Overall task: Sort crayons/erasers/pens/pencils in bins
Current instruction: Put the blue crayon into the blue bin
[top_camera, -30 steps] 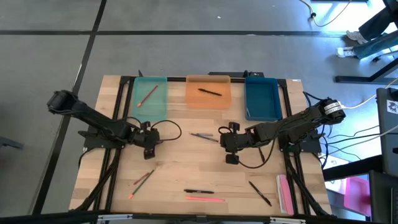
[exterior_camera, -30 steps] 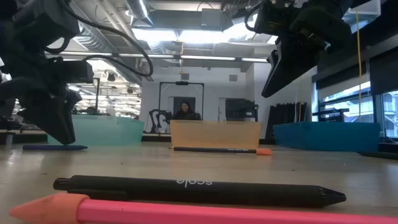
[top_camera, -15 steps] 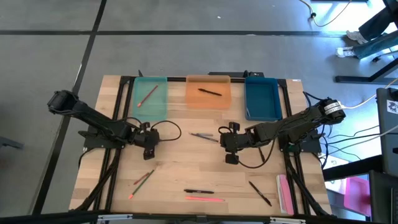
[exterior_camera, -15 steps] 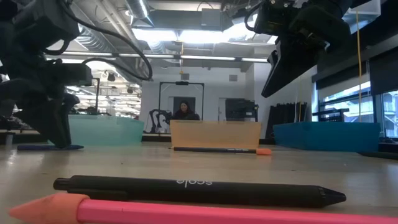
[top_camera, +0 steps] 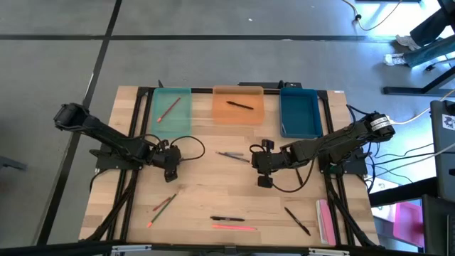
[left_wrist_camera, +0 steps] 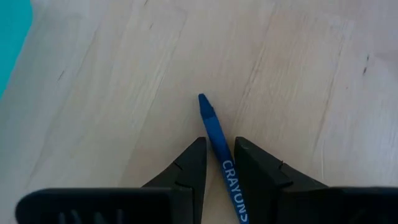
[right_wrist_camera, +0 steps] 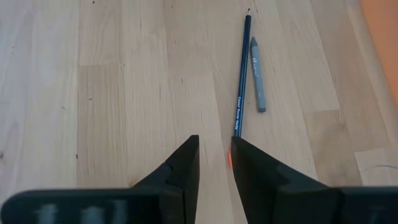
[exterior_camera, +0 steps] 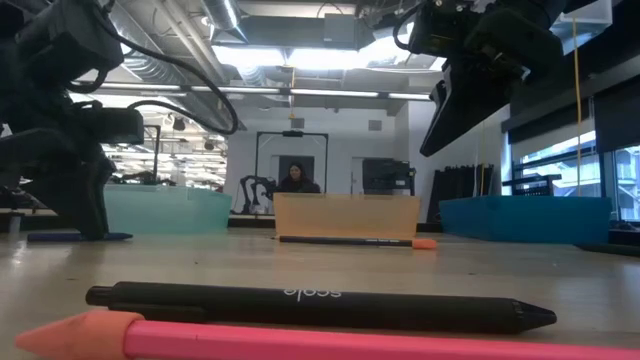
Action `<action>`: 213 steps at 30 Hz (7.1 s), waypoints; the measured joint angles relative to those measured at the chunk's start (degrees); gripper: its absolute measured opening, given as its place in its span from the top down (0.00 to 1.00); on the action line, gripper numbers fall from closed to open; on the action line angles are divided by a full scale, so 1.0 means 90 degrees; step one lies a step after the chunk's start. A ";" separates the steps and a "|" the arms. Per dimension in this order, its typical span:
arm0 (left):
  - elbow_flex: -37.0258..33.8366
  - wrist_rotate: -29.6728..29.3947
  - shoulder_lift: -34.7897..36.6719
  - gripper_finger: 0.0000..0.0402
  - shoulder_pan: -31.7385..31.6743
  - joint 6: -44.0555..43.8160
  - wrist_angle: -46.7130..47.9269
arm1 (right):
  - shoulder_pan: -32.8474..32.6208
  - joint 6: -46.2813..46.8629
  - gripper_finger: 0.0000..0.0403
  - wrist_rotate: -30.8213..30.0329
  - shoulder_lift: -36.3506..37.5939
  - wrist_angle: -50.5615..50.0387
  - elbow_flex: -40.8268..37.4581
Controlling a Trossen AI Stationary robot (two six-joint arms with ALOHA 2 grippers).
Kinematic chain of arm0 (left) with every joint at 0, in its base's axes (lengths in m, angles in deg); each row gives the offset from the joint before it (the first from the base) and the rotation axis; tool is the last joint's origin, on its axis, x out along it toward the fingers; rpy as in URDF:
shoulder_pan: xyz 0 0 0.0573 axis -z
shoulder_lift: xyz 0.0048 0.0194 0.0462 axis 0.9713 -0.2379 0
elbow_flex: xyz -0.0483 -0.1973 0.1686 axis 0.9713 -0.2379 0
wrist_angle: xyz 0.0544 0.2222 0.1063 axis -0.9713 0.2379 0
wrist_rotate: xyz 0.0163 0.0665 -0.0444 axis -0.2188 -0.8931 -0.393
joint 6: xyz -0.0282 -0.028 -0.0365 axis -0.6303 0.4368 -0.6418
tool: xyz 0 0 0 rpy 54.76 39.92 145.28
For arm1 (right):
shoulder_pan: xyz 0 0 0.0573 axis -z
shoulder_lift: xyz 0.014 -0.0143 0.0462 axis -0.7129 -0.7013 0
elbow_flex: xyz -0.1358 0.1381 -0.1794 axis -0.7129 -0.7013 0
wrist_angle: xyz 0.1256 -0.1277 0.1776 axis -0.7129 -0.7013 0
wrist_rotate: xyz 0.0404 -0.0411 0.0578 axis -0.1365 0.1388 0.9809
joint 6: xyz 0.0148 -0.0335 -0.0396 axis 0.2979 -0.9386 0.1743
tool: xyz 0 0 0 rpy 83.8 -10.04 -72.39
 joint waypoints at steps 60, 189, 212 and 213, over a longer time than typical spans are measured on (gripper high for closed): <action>0.0953 -0.0218 -0.0017 1.00 -0.0056 0.1303 -0.0413 | 0.0002 -0.0234 0.76 0.0003 -0.0005 0.1001 0.0000; 0.1038 -0.0277 -0.0010 0.98 -0.0233 0.2115 -0.1663 | 0.1185 -0.4340 0.89 0.1122 -0.3718 0.4913 0.2212; 0.1038 -0.0277 -0.0010 0.79 -0.0235 0.2091 -0.1668 | 0.1185 -0.4319 0.89 0.1122 -0.3718 0.4913 0.2212; 0.1038 -0.0277 -0.0010 0.78 -0.0233 0.2091 -0.1671 | 0.1185 -0.4318 0.89 0.1122 -0.3718 0.4913 0.2212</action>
